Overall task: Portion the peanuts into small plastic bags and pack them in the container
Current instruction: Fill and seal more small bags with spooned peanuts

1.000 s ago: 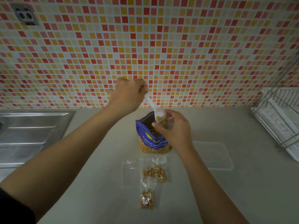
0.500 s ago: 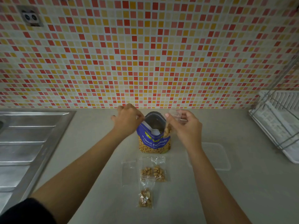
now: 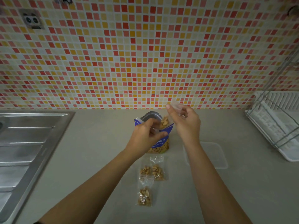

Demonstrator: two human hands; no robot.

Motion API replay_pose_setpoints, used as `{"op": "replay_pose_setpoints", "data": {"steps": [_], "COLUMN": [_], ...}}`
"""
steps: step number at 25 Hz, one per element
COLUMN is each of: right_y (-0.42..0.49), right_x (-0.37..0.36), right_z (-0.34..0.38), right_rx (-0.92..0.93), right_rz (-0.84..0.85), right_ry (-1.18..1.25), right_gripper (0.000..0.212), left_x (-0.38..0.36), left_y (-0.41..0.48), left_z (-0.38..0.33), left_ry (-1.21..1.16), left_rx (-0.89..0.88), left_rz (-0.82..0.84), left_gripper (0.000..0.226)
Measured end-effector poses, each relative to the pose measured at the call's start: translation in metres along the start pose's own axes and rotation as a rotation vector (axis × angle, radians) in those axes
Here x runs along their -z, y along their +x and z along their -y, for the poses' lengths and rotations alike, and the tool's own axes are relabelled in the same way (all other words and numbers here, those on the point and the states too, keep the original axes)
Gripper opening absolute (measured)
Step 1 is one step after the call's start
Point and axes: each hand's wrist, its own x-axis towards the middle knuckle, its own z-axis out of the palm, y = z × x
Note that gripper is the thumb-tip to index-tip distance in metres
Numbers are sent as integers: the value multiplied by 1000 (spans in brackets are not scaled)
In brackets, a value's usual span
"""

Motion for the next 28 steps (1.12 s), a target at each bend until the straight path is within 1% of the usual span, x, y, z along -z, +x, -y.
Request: {"op": "replay_pose_setpoints", "data": {"steps": [2,3,5,7,9,10,12,13,15,17,18,19,21,25,26,28], "right_y": [1,1,1,0,-5,-9,-21,-29,-46,-63,-71,-77,-87,-96,-96,-94], "right_x": [3,6,12,18,26,30,39,42,48,48,47,45,41,31,30,32], "right_z": [-2,-2,-4,-10,-23,-35,-64,-83,-120,-151,-160,-167,-176,-185,-185,-186], "right_rx": [-15,-30,-43,-29,-36,-68,-180,-237,-304,-313,-304,-289,-260,-246,-236,-206], "right_rz": [75,131,222,243,236,232,221,219,248,288,309,325,328,301,292,267], "right_ry": [15,35,89,134,169,185,185,144,-44,-276,-363,-429,-511,-534,-543,-568], "right_gripper": [53,53,37,19,7,5,11,14,18,13,13,14,14,18,22,30], "left_x": [-7,-9,-7,-7,-13,-19,-34,-42,-58,-71,-75,-79,-88,-102,-101,-94], "left_y": [0,0,-4,-12,-26,-37,-63,-78,-104,-120,-126,-131,-139,-145,-145,-138], "left_z": [1,2,0,-1,-1,2,13,21,34,42,44,47,52,53,51,49], "left_ry": [-126,-209,-375,-500,-633,-686,-725,-700,-570,-362,-241,-120,100,503,557,559], "left_rx": [90,129,201,256,307,350,454,510,636,758,782,767,679,481,446,422], "left_rz": [-62,-69,-23,68,163,197,240,255,286,328,359,389,436,496,510,490], "left_gripper": [17,12,9,10,16,19,23,25,27,26,25,25,28,36,37,40]}}
